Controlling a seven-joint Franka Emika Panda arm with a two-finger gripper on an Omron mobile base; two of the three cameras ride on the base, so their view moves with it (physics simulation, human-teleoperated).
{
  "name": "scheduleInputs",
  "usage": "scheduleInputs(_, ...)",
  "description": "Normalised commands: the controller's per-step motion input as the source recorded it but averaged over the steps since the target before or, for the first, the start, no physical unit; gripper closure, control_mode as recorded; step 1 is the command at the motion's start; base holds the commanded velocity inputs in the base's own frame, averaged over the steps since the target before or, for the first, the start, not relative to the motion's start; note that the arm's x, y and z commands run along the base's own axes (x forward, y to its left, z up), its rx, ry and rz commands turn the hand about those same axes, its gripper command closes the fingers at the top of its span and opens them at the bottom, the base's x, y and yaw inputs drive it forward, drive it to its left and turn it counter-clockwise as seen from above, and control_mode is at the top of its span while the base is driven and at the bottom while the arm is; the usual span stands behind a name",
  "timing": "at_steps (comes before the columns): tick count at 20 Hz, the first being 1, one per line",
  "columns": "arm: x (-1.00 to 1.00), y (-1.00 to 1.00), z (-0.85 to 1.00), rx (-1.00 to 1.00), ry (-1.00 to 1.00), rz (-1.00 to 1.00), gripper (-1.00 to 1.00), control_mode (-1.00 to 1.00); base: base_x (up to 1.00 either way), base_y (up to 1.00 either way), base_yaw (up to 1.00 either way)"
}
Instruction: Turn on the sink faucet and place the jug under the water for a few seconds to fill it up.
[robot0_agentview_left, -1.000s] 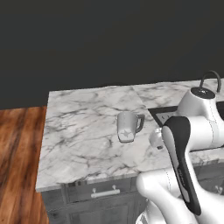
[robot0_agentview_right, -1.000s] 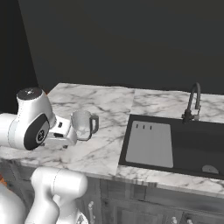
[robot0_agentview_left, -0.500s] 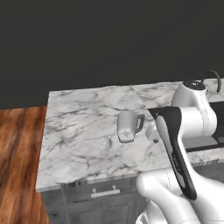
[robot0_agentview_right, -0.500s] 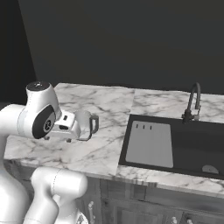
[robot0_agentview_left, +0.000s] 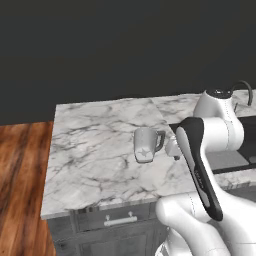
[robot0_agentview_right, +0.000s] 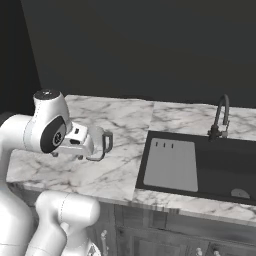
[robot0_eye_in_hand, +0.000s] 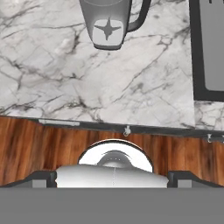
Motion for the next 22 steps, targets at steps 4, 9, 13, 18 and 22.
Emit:
scheduleInputs(4, 0.00, 0.00, 0.00, 0.00, 0.00, 0.00, -1.00, 1.00, -0.19, 0.00, 0.00)
scheduleInputs(9, 0.00, 0.00, 0.00, 0.00, 0.00, 0.00, -1.00, 1.00, -0.59, 0.00, 0.00)
scheduleInputs(13, 0.00, 0.00, 0.00, 0.00, 0.00, 0.00, -1.00, 1.00, -0.75, 0.00, 0.00)
scheduleInputs(18, 0.00, 0.00, 0.00, 0.00, 0.00, 0.00, -1.00, 1.00, -0.67, -0.08, 0.00)
scheduleInputs(22, 0.00, 0.00, 0.00, 0.00, 0.00, 0.00, -1.00, 1.00, -0.27, -0.60, -0.02)
